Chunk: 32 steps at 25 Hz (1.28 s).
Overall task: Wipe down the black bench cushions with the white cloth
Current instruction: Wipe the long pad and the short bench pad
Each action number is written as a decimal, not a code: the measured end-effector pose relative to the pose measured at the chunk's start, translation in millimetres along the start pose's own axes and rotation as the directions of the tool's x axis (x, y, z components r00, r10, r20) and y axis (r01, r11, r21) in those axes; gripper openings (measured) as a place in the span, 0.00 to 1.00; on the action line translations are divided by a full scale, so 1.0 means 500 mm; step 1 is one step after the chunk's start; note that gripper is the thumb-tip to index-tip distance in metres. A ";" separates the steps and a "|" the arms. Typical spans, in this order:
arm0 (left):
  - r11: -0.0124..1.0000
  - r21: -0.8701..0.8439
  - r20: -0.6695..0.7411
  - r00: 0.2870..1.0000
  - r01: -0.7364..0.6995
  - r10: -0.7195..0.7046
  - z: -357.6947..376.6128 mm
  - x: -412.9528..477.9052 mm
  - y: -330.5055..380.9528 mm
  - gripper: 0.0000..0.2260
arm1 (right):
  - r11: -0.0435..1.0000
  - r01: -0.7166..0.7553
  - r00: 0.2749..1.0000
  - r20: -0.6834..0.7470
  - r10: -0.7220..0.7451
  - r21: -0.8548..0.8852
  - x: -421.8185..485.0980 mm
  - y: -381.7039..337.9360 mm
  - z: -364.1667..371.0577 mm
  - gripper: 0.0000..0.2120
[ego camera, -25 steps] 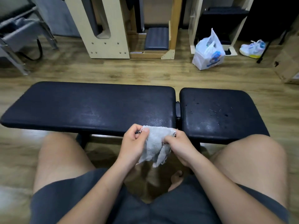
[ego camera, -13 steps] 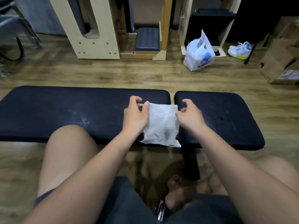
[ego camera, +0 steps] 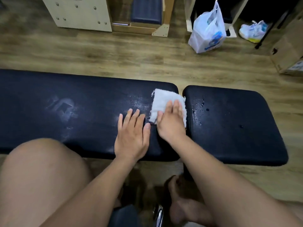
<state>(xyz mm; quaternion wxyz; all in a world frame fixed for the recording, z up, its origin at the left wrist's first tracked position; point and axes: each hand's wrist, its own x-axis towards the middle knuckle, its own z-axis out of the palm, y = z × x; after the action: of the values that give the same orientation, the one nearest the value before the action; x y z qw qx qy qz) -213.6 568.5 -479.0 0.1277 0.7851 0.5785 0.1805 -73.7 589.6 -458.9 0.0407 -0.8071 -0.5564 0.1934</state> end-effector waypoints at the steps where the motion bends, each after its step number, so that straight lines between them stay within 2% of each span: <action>1: 1.000 0.021 0.004 1.000 -0.003 0.003 0.000 0.000 0.001 0.25 | 0.998 -0.050 0.999 0.023 0.049 0.026 0.042 -0.009 -0.016 0.30; 4: 0.997 0.083 0.005 1.000 -0.008 0.008 0.004 0.002 0.001 0.23 | 0.978 -0.178 0.983 0.062 0.172 0.109 0.158 -0.023 -0.045 0.32; 6: 0.994 0.102 -0.003 1.000 -0.024 0.025 0.008 0.003 0.002 0.22 | 0.963 -0.203 0.978 0.091 0.189 0.175 0.212 -0.008 -0.056 0.32; 8: 0.993 0.112 -0.018 1.000 -0.023 0.025 0.009 0.006 0.002 0.22 | 0.961 -0.198 0.977 0.120 0.178 0.191 0.219 0.000 -0.069 0.33; 10: 0.993 0.114 -0.037 0.999 -0.027 0.031 0.012 0.002 -0.001 0.21 | 0.975 -0.178 0.980 0.110 0.164 0.134 0.172 -0.001 -0.062 0.33; 14: 0.990 0.136 -0.074 0.996 -0.040 0.050 0.016 0.003 -0.001 0.21 | 0.996 0.032 0.999 0.045 -0.029 -0.085 0.018 -0.008 -0.026 0.29; 16: 0.990 0.131 -0.079 0.995 -0.046 0.057 0.018 0.001 0.000 0.21 | 0.991 0.050 0.998 0.044 -0.045 -0.125 0.012 -0.011 -0.013 0.29; 20: 0.991 0.130 -0.078 0.996 -0.036 0.046 0.020 0.002 -0.002 0.21 | 0.997 -0.069 0.997 0.031 0.070 -0.036 0.162 -0.012 -0.036 0.28; 23: 0.990 0.136 -0.078 0.996 -0.030 0.041 0.020 0.005 -0.003 0.20 | 0.997 -0.064 0.998 0.033 0.063 0.045 0.214 -0.002 -0.066 0.26; 25: 0.991 0.129 -0.063 0.997 -0.029 0.037 0.017 0.004 -0.002 0.20 | 0.999 -0.048 0.998 -0.031 0.048 -0.017 0.148 0.007 -0.044 0.26; 29: 0.990 0.139 -0.050 0.998 -0.021 0.029 0.015 0.005 -0.002 0.21 | 0.980 0.116 0.979 -0.149 -0.141 -0.162 -0.048 0.048 0.011 0.24; 31: 0.991 0.134 -0.044 0.999 -0.012 0.018 0.017 0.005 -0.003 0.22 | 0.974 0.125 0.966 -0.202 -0.163 -0.190 -0.122 0.071 0.027 0.23; 32: 0.991 0.133 -0.036 0.999 -0.008 0.013 0.017 0.004 -0.002 0.22 | 0.973 0.116 0.972 -0.179 -0.152 -0.198 -0.155 0.078 0.034 0.24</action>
<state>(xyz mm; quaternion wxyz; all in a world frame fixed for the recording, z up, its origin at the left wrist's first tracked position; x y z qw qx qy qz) -210.2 570.8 -487.0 0.0636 0.7914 0.5875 0.1567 -69.1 501.6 -464.9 0.0318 -0.7827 -0.6188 0.0582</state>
